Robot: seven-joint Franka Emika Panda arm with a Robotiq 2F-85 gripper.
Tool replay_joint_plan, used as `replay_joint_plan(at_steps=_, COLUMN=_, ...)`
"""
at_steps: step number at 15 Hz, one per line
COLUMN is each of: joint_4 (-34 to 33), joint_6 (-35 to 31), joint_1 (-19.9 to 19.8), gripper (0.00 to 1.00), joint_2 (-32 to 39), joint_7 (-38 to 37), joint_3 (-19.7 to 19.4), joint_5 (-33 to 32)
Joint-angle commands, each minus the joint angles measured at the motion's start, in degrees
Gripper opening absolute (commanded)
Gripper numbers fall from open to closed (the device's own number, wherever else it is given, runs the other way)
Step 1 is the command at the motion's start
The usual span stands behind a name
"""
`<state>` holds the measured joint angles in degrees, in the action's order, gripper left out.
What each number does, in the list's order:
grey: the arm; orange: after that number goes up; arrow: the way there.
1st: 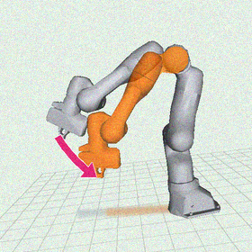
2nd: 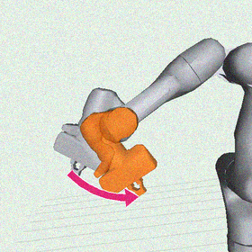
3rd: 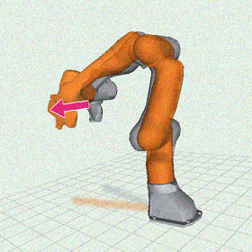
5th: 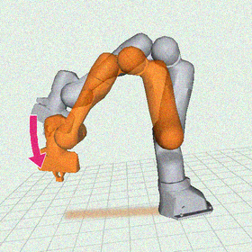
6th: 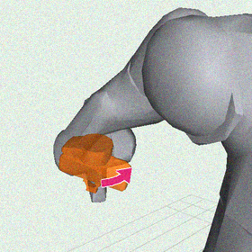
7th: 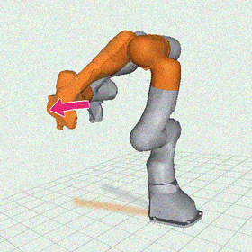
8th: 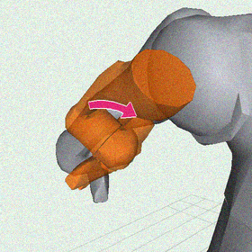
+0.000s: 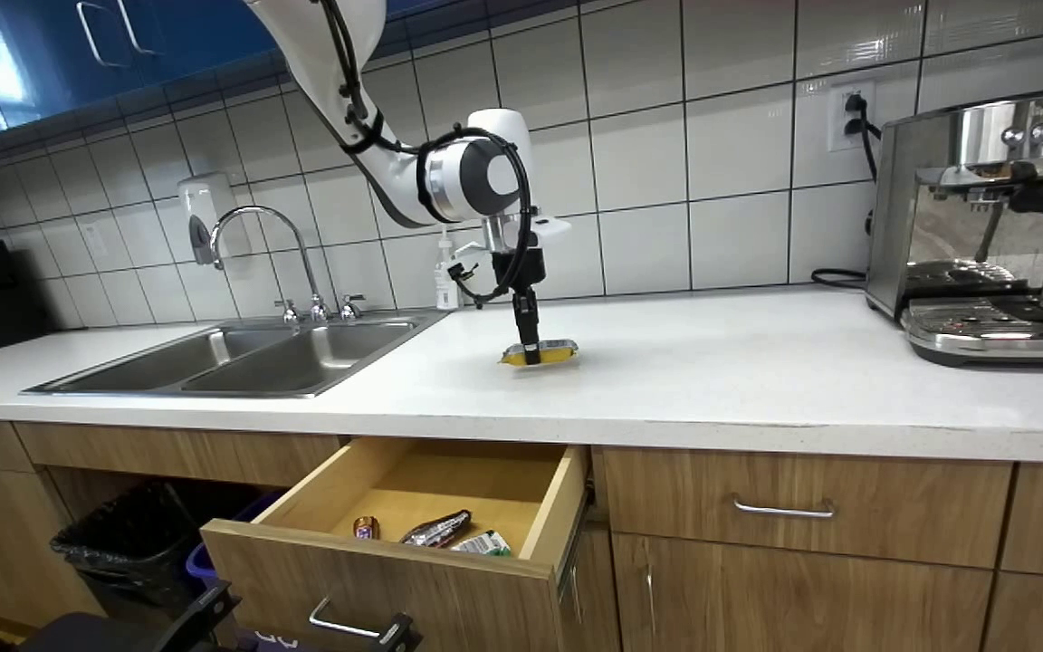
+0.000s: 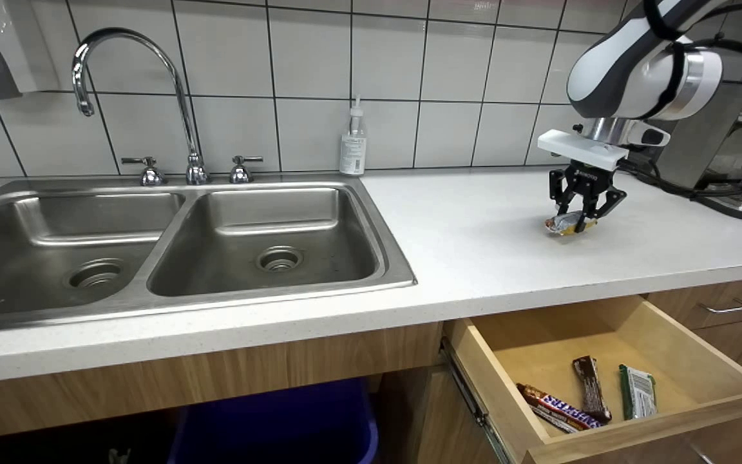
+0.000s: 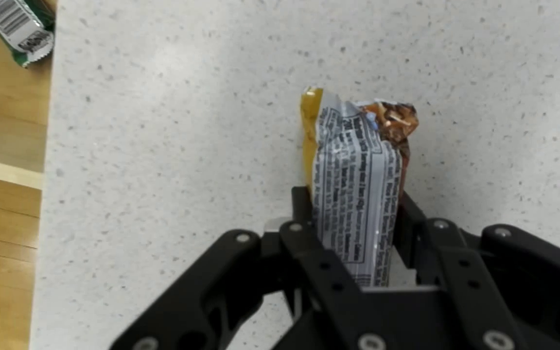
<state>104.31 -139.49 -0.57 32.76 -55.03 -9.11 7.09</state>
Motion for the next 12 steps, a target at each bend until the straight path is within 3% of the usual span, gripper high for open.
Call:
replay_joint_plan(at_steps=1, joint_4=8.70, joint_6=-2.05, joint_1=0.90, gripper=0.17, joint_2=-7.04, joint_7=1.86, joint_3=0.12, joint_5=-0.38)
replay_joint_plan(at_steps=12, joint_4=27.29, joint_6=-5.79, joint_1=3.91, gripper=0.17, joint_2=-20.32, joint_7=1.23, joint_3=-0.03, joint_5=-6.15)
